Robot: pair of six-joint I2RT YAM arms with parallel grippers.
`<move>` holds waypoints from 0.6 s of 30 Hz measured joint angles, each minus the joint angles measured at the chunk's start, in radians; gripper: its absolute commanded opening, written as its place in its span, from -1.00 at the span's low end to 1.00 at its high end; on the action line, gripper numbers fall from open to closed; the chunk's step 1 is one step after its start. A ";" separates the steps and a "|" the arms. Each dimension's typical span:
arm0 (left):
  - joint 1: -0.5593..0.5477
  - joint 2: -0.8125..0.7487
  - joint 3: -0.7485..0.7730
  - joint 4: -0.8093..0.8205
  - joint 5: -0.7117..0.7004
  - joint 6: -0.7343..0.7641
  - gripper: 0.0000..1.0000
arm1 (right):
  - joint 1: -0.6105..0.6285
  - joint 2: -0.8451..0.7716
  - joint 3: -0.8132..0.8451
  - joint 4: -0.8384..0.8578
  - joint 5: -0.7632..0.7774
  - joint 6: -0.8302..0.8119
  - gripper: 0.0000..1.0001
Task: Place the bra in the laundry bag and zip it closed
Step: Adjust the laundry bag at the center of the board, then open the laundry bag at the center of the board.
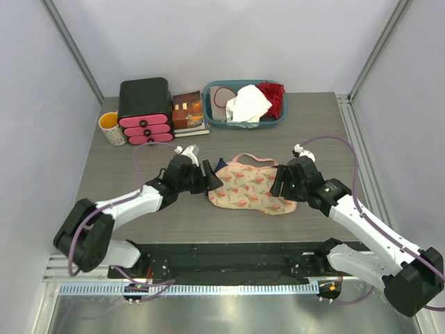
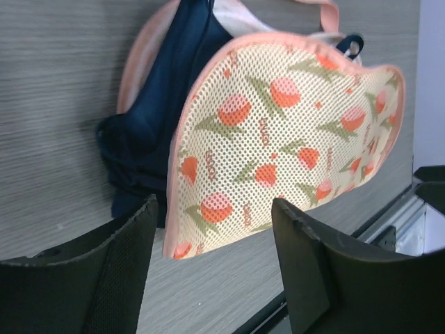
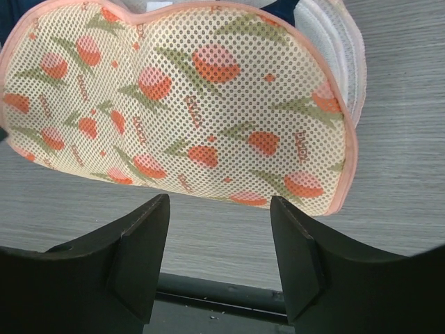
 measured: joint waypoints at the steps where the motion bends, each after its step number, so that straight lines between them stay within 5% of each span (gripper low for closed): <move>1: 0.000 -0.027 0.000 -0.025 -0.029 0.003 0.37 | 0.000 0.005 -0.002 0.005 -0.005 0.000 0.31; 4: 0.009 -0.123 0.003 -0.084 -0.103 0.014 0.27 | 0.000 0.011 -0.021 0.033 -0.029 0.001 0.32; 7: 0.050 -0.155 0.021 -0.119 -0.136 0.024 -0.28 | 0.001 0.018 -0.032 0.039 0.002 0.016 0.31; 12: 0.188 -0.055 0.074 -0.161 -0.133 0.027 -0.69 | 0.002 0.040 -0.023 -0.004 0.216 0.126 0.15; 18: 0.215 0.109 0.140 -0.167 -0.097 0.009 -0.75 | -0.112 0.058 -0.018 -0.023 0.346 0.205 0.09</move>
